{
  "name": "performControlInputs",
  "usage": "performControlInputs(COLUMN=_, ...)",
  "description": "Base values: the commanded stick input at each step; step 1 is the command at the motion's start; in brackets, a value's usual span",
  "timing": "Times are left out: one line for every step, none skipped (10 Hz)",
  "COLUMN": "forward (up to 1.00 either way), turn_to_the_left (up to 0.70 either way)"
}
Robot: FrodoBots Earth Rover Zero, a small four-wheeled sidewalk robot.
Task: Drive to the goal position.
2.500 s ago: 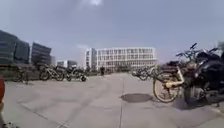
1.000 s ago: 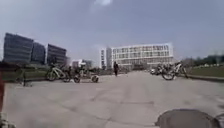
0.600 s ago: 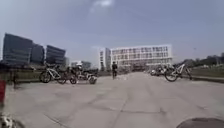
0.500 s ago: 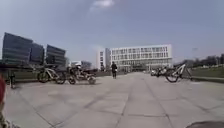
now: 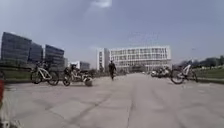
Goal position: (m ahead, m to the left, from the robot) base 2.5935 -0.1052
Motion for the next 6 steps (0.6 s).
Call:
performControlInputs(forward=1.00, turn_to_the_left=0.00)
performControlInputs(forward=1.00, turn_to_the_left=0.00)
performControlInputs(forward=1.00, turn_to_the_left=0.00)
performControlInputs(forward=1.00, turn_to_the_left=-0.01)
performControlInputs(forward=1.00, turn_to_the_left=-0.08)
performControlInputs(forward=1.00, turn_to_the_left=-0.15)
